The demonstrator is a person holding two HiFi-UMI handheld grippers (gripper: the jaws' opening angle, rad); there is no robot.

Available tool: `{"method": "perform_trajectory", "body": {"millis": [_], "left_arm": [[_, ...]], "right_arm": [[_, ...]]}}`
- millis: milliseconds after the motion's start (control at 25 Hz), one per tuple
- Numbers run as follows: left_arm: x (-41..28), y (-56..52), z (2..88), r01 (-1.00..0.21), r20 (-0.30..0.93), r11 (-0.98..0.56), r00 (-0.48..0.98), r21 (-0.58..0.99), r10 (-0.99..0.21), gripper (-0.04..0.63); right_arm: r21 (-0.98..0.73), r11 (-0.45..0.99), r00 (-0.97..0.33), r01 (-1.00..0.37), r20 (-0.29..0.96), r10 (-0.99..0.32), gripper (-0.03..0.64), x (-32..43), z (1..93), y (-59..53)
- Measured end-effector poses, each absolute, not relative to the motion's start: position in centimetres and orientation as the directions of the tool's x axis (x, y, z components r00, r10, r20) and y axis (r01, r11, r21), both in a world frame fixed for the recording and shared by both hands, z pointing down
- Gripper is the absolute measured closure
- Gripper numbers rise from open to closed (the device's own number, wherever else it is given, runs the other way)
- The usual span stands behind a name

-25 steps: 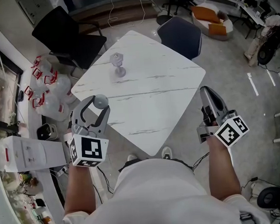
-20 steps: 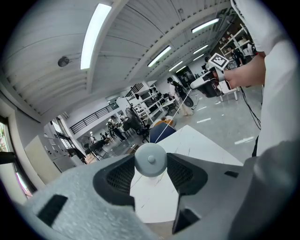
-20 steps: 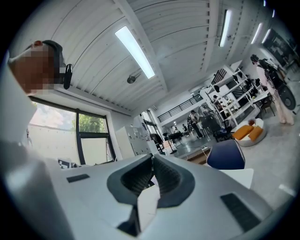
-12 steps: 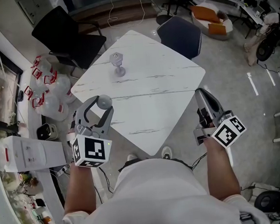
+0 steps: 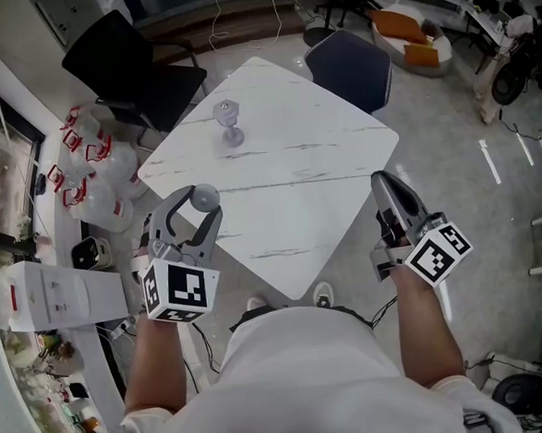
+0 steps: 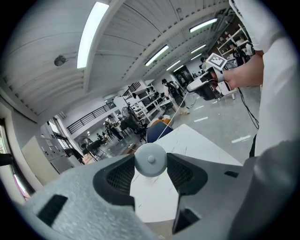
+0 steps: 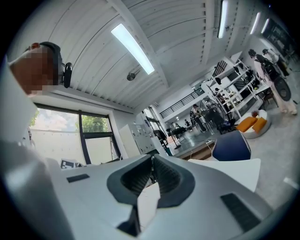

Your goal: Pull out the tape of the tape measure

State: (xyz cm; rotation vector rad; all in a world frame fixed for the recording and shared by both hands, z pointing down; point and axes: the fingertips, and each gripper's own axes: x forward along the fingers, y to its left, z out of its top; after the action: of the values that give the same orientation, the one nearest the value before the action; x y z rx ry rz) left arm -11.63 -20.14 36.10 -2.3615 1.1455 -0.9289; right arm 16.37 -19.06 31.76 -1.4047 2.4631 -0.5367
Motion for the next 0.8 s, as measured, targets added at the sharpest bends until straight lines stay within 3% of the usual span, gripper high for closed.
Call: {"method": "perform_trajectory", "body": {"millis": [320, 800], "left_arm": [[-11.7, -21.1, 40.7, -0.55, 0.488, -0.669, 0.459, -0.5, -0.743, 0.373], [-11.2, -22.8, 58.0, -0.48, 0.735, -0.824, 0.435, -0.3, -0.521, 0.373]], "right_arm": [[-0.452, 0.428, -0.496, -0.783, 0.037, -0.868, 0.594, 16.4, 35.7, -20.4], [-0.408, 0.32, -0.479, -0.855, 0.387, -0.788, 0.595, 16.4, 53.3, -23.7]]}}
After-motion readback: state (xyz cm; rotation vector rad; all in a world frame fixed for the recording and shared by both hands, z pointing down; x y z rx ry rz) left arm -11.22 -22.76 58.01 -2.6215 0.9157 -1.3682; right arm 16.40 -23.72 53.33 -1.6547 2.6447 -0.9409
